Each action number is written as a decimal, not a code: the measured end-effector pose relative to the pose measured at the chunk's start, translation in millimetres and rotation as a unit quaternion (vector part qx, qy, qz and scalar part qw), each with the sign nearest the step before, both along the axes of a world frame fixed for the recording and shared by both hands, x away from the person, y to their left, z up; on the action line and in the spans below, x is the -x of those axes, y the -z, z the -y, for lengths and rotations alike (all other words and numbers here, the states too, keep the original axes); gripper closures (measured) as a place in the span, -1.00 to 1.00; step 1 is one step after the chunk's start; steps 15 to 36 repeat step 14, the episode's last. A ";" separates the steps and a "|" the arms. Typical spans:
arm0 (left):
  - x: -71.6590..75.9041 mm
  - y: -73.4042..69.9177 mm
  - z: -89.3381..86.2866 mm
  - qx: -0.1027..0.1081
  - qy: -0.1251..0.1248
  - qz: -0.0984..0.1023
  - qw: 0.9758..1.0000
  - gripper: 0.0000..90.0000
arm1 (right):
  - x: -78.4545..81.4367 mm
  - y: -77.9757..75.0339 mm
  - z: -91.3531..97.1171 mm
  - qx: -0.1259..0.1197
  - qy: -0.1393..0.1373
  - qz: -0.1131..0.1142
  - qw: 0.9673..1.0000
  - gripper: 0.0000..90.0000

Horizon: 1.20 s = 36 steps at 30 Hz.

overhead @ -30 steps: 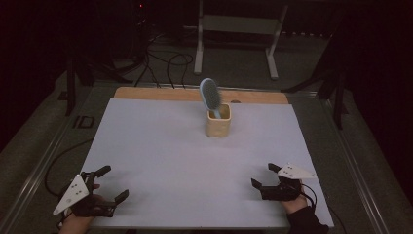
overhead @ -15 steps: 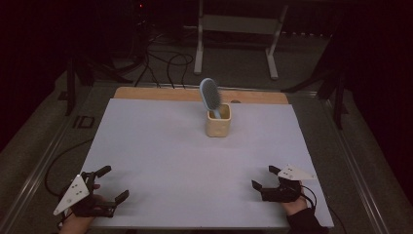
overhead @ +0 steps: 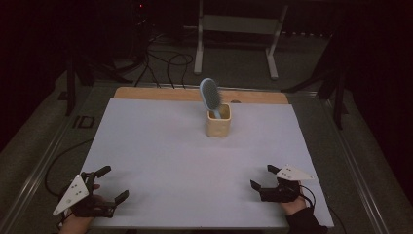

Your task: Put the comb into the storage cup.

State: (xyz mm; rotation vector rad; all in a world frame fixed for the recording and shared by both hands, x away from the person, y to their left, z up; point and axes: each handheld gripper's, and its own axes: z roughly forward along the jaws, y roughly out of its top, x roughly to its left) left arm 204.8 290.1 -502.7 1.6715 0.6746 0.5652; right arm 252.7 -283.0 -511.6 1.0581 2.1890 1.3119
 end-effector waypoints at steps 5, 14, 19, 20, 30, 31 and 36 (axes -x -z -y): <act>-0.1 0.7 -0.3 0.004 -0.001 -0.002 1.000 -1.00 | -0.3 -0.1 -1.8 0.001 -0.003 0.000 1.000 -0.79; -0.8 0.8 -0.7 0.005 -0.003 -0.003 1.000 -1.00 | 0.6 -2.3 -1.0 -0.005 -0.002 0.001 1.000 -0.79; -0.8 0.8 -0.7 0.005 -0.003 -0.003 1.000 -1.00 | 0.6 -2.3 -1.0 -0.005 -0.002 0.001 1.000 -0.79; -0.8 0.8 -0.7 0.005 -0.003 -0.003 1.000 -1.00 | 0.6 -2.3 -1.0 -0.005 -0.002 0.001 1.000 -0.79; -0.8 0.8 -0.7 0.005 -0.003 -0.003 1.000 -1.00 | 0.6 -2.3 -1.0 -0.005 -0.002 0.001 1.000 -0.79; -0.8 0.8 -0.7 0.005 -0.003 -0.003 1.000 -1.00 | 0.6 -2.3 -1.0 -0.005 -0.002 0.001 1.000 -0.79; -0.8 0.8 -0.7 0.005 -0.003 -0.003 1.000 -1.00 | 0.6 -2.3 -1.0 -0.005 -0.002 0.001 1.000 -0.79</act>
